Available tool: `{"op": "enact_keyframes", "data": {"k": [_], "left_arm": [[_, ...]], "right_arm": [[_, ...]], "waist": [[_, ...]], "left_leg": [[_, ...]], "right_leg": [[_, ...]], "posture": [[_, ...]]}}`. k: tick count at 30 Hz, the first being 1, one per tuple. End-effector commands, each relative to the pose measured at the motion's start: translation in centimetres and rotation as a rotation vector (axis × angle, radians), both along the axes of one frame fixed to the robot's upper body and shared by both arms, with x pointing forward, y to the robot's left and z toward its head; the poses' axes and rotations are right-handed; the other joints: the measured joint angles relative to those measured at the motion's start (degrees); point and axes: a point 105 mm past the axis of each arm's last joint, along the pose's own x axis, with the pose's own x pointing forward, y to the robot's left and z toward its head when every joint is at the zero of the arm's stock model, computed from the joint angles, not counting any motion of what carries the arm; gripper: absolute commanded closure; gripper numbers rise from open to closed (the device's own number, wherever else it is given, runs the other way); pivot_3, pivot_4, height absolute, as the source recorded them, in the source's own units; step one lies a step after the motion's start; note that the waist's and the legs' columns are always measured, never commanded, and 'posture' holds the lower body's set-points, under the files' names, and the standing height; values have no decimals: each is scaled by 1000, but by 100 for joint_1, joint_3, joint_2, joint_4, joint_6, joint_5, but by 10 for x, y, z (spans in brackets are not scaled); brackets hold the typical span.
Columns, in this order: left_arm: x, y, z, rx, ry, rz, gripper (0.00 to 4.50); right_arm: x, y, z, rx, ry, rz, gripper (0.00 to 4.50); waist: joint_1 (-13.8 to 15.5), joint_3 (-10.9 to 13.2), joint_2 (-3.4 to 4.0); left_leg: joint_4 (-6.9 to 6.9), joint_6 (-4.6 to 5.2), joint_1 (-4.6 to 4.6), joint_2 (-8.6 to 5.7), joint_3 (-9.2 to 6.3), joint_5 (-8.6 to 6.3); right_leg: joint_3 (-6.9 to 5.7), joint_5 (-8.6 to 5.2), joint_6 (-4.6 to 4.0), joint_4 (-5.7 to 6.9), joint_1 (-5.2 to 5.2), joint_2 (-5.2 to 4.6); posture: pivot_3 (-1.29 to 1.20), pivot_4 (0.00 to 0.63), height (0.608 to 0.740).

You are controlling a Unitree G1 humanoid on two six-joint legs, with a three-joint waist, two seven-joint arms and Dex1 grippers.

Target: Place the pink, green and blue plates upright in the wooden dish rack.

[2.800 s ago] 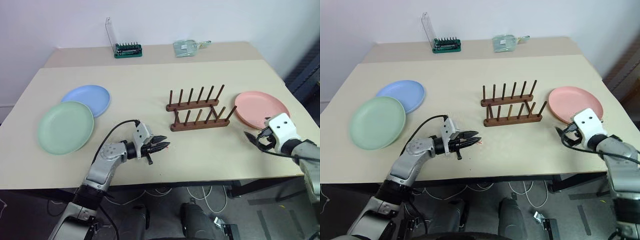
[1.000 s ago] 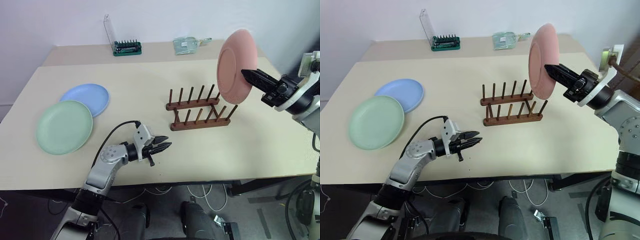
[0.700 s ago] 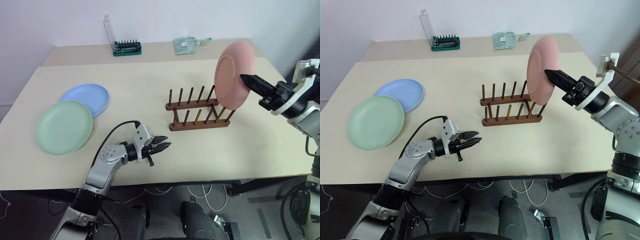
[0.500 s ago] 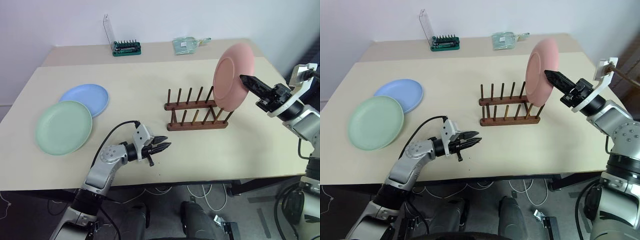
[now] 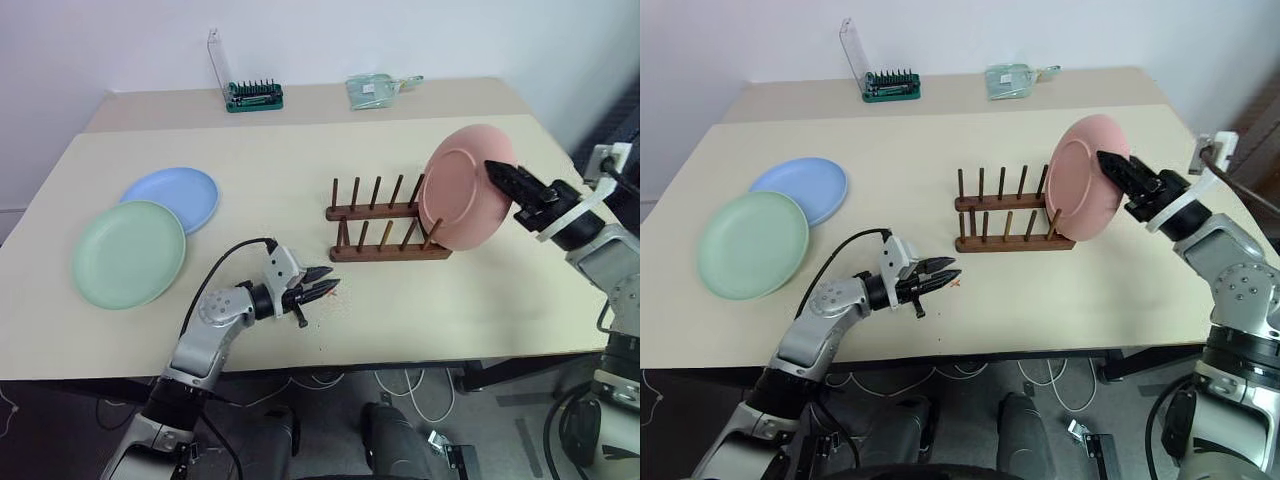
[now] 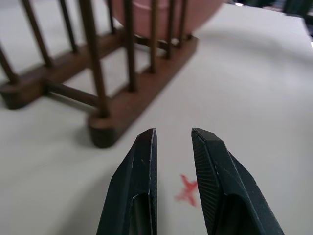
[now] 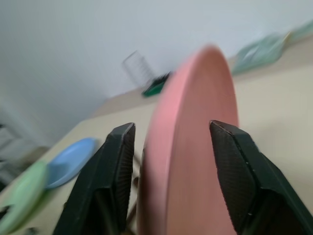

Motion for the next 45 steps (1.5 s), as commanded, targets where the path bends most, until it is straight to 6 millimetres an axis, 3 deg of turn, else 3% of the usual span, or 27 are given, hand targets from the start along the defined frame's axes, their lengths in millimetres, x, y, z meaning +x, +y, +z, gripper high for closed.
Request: {"op": "enact_keyframes", "data": {"k": [1, 4, 7, 9, 13, 17, 19, 22, 25, 30, 38, 44, 45], "left_arm": [[12, 10, 23, -49, -75, 61, 3403], [28, 27, 45, -125, -112, 171, 2502], [37, 47, 69, -191, -158, 264, 1019], [41, 64, 80, -214, -173, 333, 32], [51, 116, 95, -193, -233, 590, 32], [57, 161, 102, -189, -254, 830, 32], [55, 217, 109, -253, -250, 1131, 32], [24, 297, 108, -453, -147, 1525, 32], [-2, 325, 101, -565, -74, 1674, 32], [-31, 342, 70, -560, 96, 1795, 32], [-42, 313, 14, -513, 377, 1681, 32], [-45, 309, -11, -573, 476, 1716, 32], [-45, 309, -10, -591, 475, 1716, 548]], "right_arm": [[-14, -5, 30, -146, -143, -65, 1984], [-18, -1, 59, -298, -264, -121, 1919], [-28, 33, 79, -409, -353, -1, 1919], [-31, 59, 79, -506, -373, 83, 1919], [-34, 113, 58, -638, -382, 258, 1919], [-30, 143, 34, -706, -362, 336, 1919], [-24, 164, 6, -765, -345, 385, 1919], [-19, 182, -29, -770, -296, 445, 1919], [-16, 184, -44, -773, -278, 461, 1919], [-10, 183, -53, -780, -270, 465, 1919], [-7, 187, -54, -769, -277, 469, 1919], [-7, 188, -55, -770, -282, 461, 1919], [-7, 188, -55, -770, -283, 458, 1919]], "waist": [[1, -1, -2], [-15, 0, -1], [-48, -1, 2], [-50, -1, 2], [-38, -1, -10], [11, 1, -13], [19, -1, -29], [-40, -1, -51], [-37, 0, -54], [14, -2, -72], [-19, -6, -78], [-14, -7, -75], [-14, -7, -75]], "left_leg": [[0, 0, 0, 0, 0, 0], [1, 0, 0, 0, 4, 0], [-2, 0, 1, 3, 7, 0], [-3, 0, 1, 6, 5, 0], [-1, 0, 0, 6, 3, 0], [1, -2, -4, 2, 0, 1], [4, -3, -9, -1, -4, 2], [1, -7, -9, 2, -9, 4], [-3, -12, -9, 2, -6, 6], [-1, -27, -12, 0, -11, 11], [-2, -30, -7, 4, -10, 12], [-3, -30, -7, 4, -9, 12], [-2, -30, -7, 4, -9, 12]], "right_leg": [[0, 0, 0, 0, 0, 0], [1, 0, 1, 1, -1, 0], [1, 0, 1, 8, -9, 1], [0, 0, 1, 9, -12, 4], [0, 0, 1, 9, -11, 4], [0, 1, 1, 8, -12, 3], [0, 1, 1, 6, -12, 2], [-3, 2, 0, 12, -21, 5], [-1, 4, 0, 21, -34, 3], [-3, 7, -4, 22, -31, 4], [-3, 10, -9, 21, -27, 9], [-2, 10, -10, 21, -27, 9], [-2, 10, -11, 21, -27, 9]], "posture": [[0, 150, 740], [0, 150, 740], [0, 150, 740], [0, 150, 740], [0, 150, 740], [0, 150, 740], [0, 150, 740], [0, 150, 740], [0, 150, 740], [0, 150, 740], [0, 150, 740], [0, 150, 740], [0, 150, 740]]}}
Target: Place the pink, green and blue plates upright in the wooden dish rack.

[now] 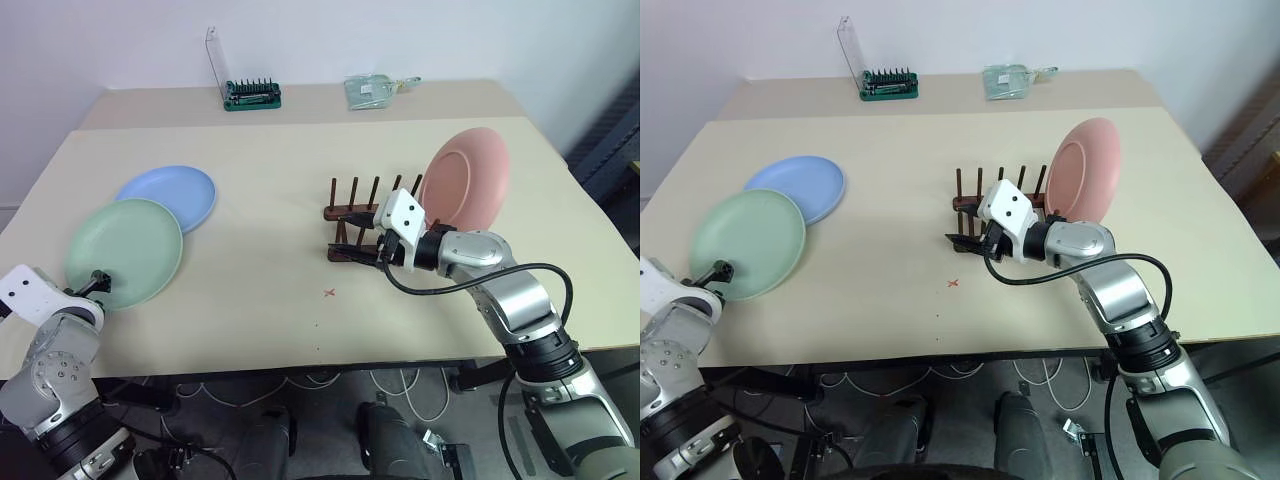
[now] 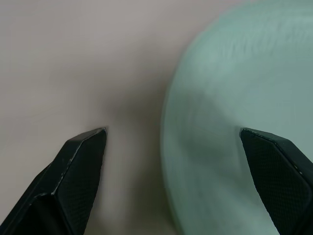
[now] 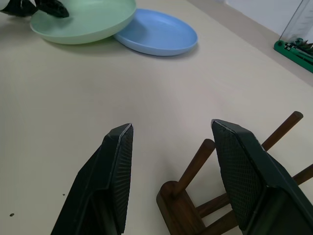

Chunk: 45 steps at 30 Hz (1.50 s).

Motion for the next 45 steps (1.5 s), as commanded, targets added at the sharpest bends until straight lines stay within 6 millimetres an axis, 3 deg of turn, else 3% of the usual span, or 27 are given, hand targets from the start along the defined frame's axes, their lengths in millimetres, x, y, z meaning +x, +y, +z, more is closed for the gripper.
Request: {"op": "enact_keyframes", "data": {"k": [1, 8, 12, 16, 19, 22, 24, 26, 34, 44, 45], "left_arm": [[-1, 2, 2, -34, -43, 31, 824], [5, 4, 5, -20, -60, 17, 4431], [12, -1, 22, -8, -191, -4, 4476], [17, -9, 67, 37, -443, -55, 4476], [24, -26, 103, 107, -577, -151, 4476], [36, -51, 135, 225, -609, -266, 4500], [51, -75, 155, 345, -597, -336, 4500], [65, -103, 169, 425, -590, -413, 4500], [85, -176, 185, 464, -602, -593, 4500], [76, -221, 195, 416, -646, -769, 4500], [76, -221, 196, 419, -643, -771, 4500]], "right_arm": [[0, -1, 15, 23, -68, -2, 1919], [-2, -1, 15, 22, -74, -6, 1919], [-4, -2, 17, 23, -85, -3, 1919], [-7, -1, 27, 31, -116, 10, 1919], [-11, 5, 36, 25, -149, 52, 1919], [-11, 12, 46, 9, -200, 74, 1114], [-7, 20, 56, -40, -329, 56, 171], [-1, 27, 61, -71, -425, 29, 75], [14, 45, 57, -226, -703, -3, 75], [30, 59, 39, -337, -793, -1, 75], [30, 60, 40, -342, -808, 0, 309]], "waist": [[2, 0, 0], [6, 0, -1], [9, -1, -2], [8, 0, -5], [1, 1, -6], [1, 1, -6], [8, 1, -6], [10, 1, -7], [-28, 2, -6], [-29, 2, -7], [-28, 2, -8]], "left_leg": [[0, 0, 0, 0, 0, 0], [1, -1, 0, -1, 1, 0], [1, -1, 0, -1, 1, 0], [2, -2, -1, 0, 0, 1], [1, -2, -2, 0, 1, 1], [1, -5, -2, 1, 0, 2], [1, -5, -2, 0, 3, 3], [2, -6, -2, -2, 3, 3], [-6, -35, -3, 0, 5, 20], [-6, -47, -3, 0, 5, 27], [-7, -48, -4, 0, 5, 28]], "right_leg": [[0, 0, 0, 0, 0, 0], [0, 0, -1, -1, 0, -1], [0, 1, -2, -1, 1, -1], [-1, 1, -2, -2, 2, -2], [0, 1, -2, -3, 1, -1], [-1, 3, -4, -1, 0, 1], [0, 3, -4, -3, 0, 1], [0, 3, -4, -4, 2, 0], [2, 4, -5, 0, -11, 1], [3, 5, -5, 0, -11, 2], [3, 5, -5, 0, -11, 2]], "posture": [[0, 150, 740], [0, 150, 740], [0, 150, 740], [0, 150, 740], [0, 150, 740], [0, 150, 740], [0, 150, 740], [0, 150, 740], [0, 150, 740], [0, 150, 740], [0, 150, 740]]}}
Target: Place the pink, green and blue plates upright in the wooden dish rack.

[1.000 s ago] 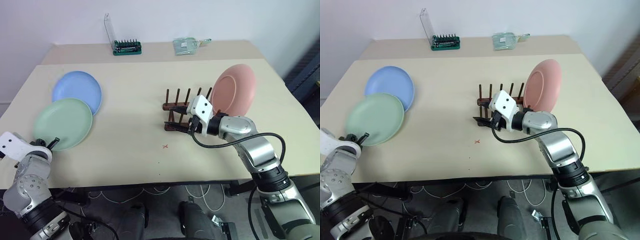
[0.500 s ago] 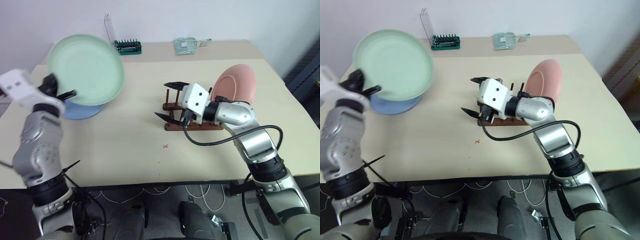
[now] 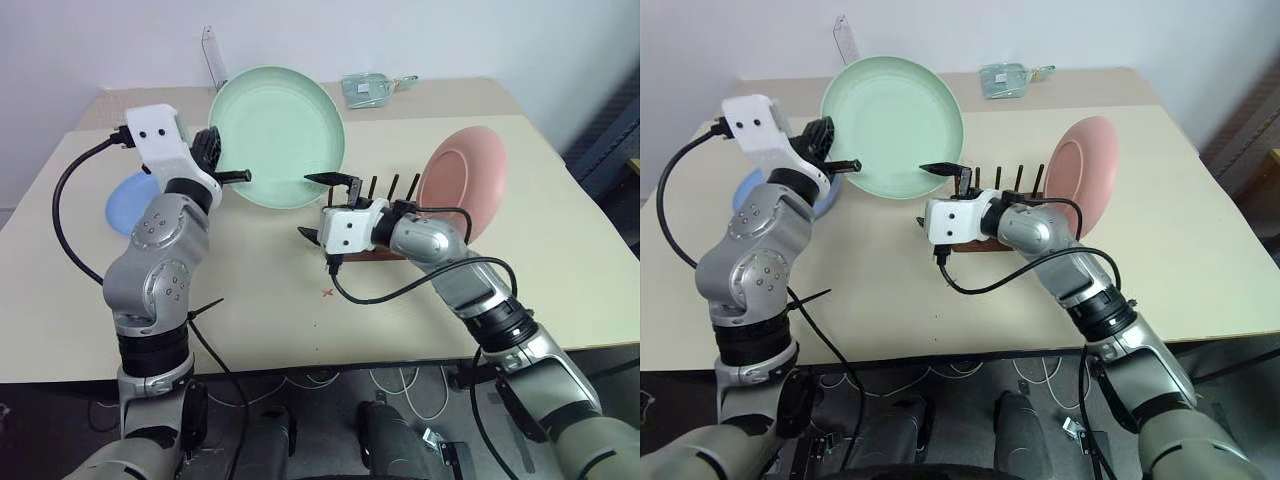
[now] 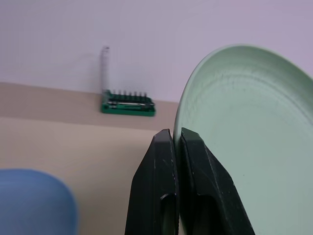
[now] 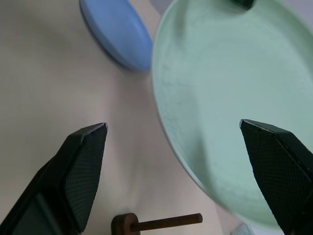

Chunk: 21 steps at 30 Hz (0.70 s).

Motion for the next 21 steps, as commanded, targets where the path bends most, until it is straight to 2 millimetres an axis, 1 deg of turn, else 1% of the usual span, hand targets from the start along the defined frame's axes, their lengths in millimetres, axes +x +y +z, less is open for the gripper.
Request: {"op": "enact_keyframes", "data": {"k": [1, 2, 3, 7, 8, 9, 11, 12, 14, 15, 16, 19, 21], "left_arm": [[-13, -9, 23, 9, -86, -50, 4500], [-13, -9, 24, 6, -89, -52, 4500], [-14, -7, 26, -6, -92, -51, 4500], [-15, -2, 26, -38, -85, -51, 4500], [-15, -2, 26, -45, -86, -57, 4500], [-16, -1, 26, -53, -89, -62, 4500], [-14, 5, 27, -80, -94, -45, 3844], [-14, 9, 28, -94, -102, -34, 3602], [-13, 13, 30, -109, -111, -25, 2588], [-15, 15, 34, -125, -137, -30, 2051], [-15, 26, 43, -169, -183, 0, 1644], [-17, 57, 59, -230, -269, 89, 1644], [-15, 73, 58, -211, -269, 143, 1644]], "right_arm": [[-1, 7, 17, 4, -104, 19, 628], [0, 7, 17, 0, -111, 20, 955], [-1, 7, 17, -5, -125, 22, 1383], [0, 7, 20, -15, -192, 16, 3335], [0, 7, 22, -12, -206, 14, 3894], [-1, 7, 22, -11, -214, 15, 4253], [-2, 7, 22, -8, -220, 19, 4307], [-3, 7, 22, -7, -221, 21, 4307], [-4, 7, 22, -6, -222, 22, 4307], [-4, 7, 22, -4, -221, 21, 4307], [-3, 4, 25, 20, -218, 9, 4307], [-2, -7, 38, 80, -223, -24, 4307], [-5, -17, 51, 161, -210, -32, 4307]], "waist": [[1, 0, 0], [3, 0, 0], [2, 0, 0], [0, 0, 0], [-3, 0, 0], [-5, 0, 0], [2, 0, 0], [4, 0, 0], [7, 0, -1], [7, 1, 0], [8, 1, 0], [10, 1, -2], [1, 1, -1]], "left_leg": [[-1, -1, 0, 0, 0, 1], [-1, -1, 0, 0, 0, 1], [-1, -2, 0, 0, -1, 1], [-1, -2, 0, 0, -1, 1], [-1, -2, 0, 0, -1, 1], [-1, -2, 0, 0, -1, 1], [-1, -3, 1, 0, -1, 1], [-1, -3, 0, 0, -1, 2], [1, -3, 0, -1, -1, 2], [1, -3, 0, -1, -1, 2], [0, -3, 0, 0, -1, 2], [0, -4, 0, 0, -2, 2], [-2, -5, 0, 0, -1, 3]], "right_leg": [[0, 0, 0, 0, 0, 0], [0, 0, 0, 0, 0, 0], [0, 0, 0, 0, 0, 0], [0, 0, 0, 0, 0, 1], [0, 0, 0, 0, 0, 1], [0, 0, 0, 0, 0, 1], [0, 0, 0, 0, 0, 1], [0, 0, 0, 0, 1, 1], [1, 0, 0, -1, 3, 1], [1, 0, 0, -1, 3, 1], [0, 0, 0, -1, 2, 1], [0, 0, -1, -1, 2, 2], [0, 0, -1, -2, 2, 1]], "posture": [[0, 150, 740], [0, 150, 740], [0, 150, 740], [0, 150, 740], [0, 150, 740], [0, 150, 740], [0, 150, 740], [0, 150, 740], [0, 150, 740], [0, 150, 740], [0, 150, 740], [0, 150, 740], [0, 150, 740]]}}
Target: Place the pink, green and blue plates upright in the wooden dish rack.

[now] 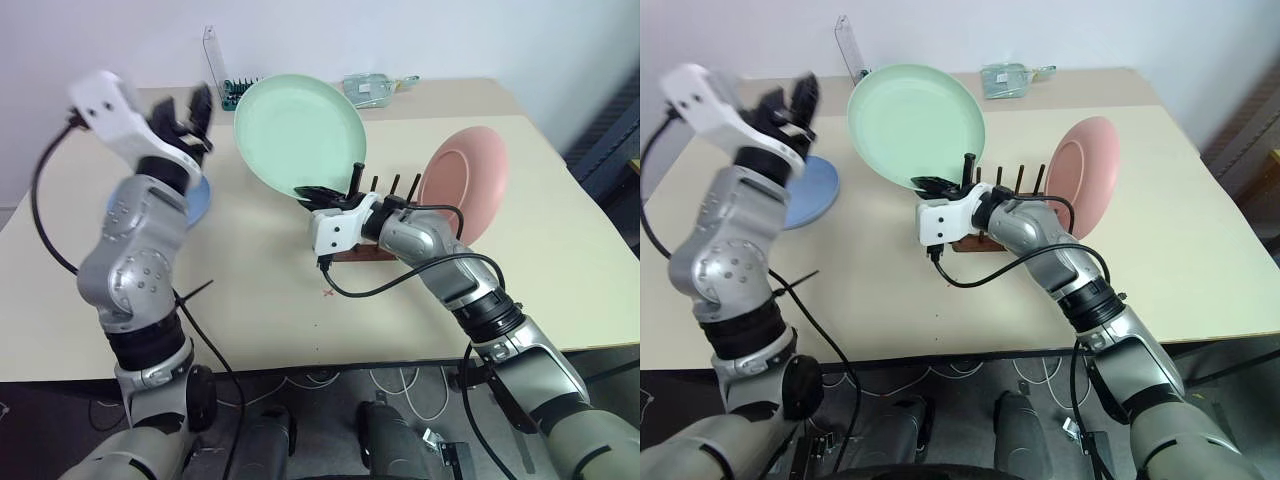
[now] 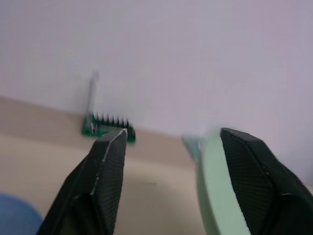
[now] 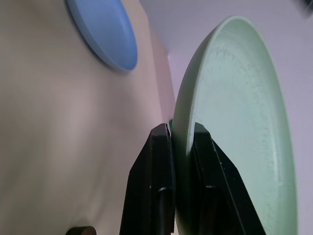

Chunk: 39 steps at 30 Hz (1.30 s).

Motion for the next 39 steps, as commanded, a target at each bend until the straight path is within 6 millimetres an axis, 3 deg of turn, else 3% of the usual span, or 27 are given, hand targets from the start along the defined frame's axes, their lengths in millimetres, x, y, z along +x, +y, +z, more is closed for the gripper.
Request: {"op": "enact_keyframes", "data": {"k": [1, 5, 7, 11, 16, 19, 23, 31, 39], "left_arm": [[-4, 32, 10, -1, -52, 105, 1644], [6, 34, -22, 178, 49, 110, 1644], [6, 21, -46, 220, 90, 2, 1644], [-4, -3, -77, 327, 114, -158, 1644], [-28, -44, -128, 489, 225, -468, 1644], [-42, -63, -145, 558, 258, -596, 1644], [-53, -79, -150, 564, 254, -687, 1644], [-52, -81, -149, 555, 247, -675, 1644], [-50, -81, -150, 550, 245, -667, 1644]], "right_arm": [[-9, -16, 43, 178, -51, 4, 4307], [-26, -36, 67, 440, 134, 62, 4307], [-39, -50, 76, 639, 332, 125, 4307], [-51, -67, 85, 859, 561, 179, 4307], [-53, -84, 81, 1029, 804, 195, 4307], [-48, -92, 73, 1078, 884, 156, 4307], [-42, -103, 71, 1161, 941, 132, 4307], [-40, -108, 73, 1259, 1020, 133, 4307], [-31, -106, 51, 1383, 1110, 8, 4307]], "waist": [[-7, 0, 1], [2, 0, 1], [13, 0, 1], [17, 2, 3], [-6, 3, 11], [0, 6, 18], [10, 7, 19], [-7, 7, 22], [-3, 5, 24]], "left_leg": [[-1, 0, 1, 0, 1, 0], [-2, 1, 0, 0, -1, 0], [-3, 2, 0, -1, -2, -1], [3, 34, -2, 0, -9, -19], [-5, 35, 2, 5, -3, -20], [-7, 36, 2, 6, -1, -20], [-5, 37, 0, 6, 1, -21], [-6, 38, 1, 8, 2, -21], [-5, 39, 1, 7, 3, -21]], "right_leg": [[0, 0, 0, 0, 0, 0], [0, 0, 0, 1, 1, 0], [0, 0, 0, 0, 2, 0], [0, 5, -8, 1, 3, 0], [1, 4, -12, 2, 0, 2], [0, 4, -13, 2, -2, 2], [1, 4, -13, 1, -2, 1], [0, 4, -12, 2, -2, 2], [1, 4, -11, 1, -2, 1]], "posture": [[0, 150, 740], [0, 150, 740], [0, 150, 740], [0, 150, 740], [0, 150, 740], [0, 150, 740], [0, 150, 740], [0, 150, 740], [0, 150, 740]]}}
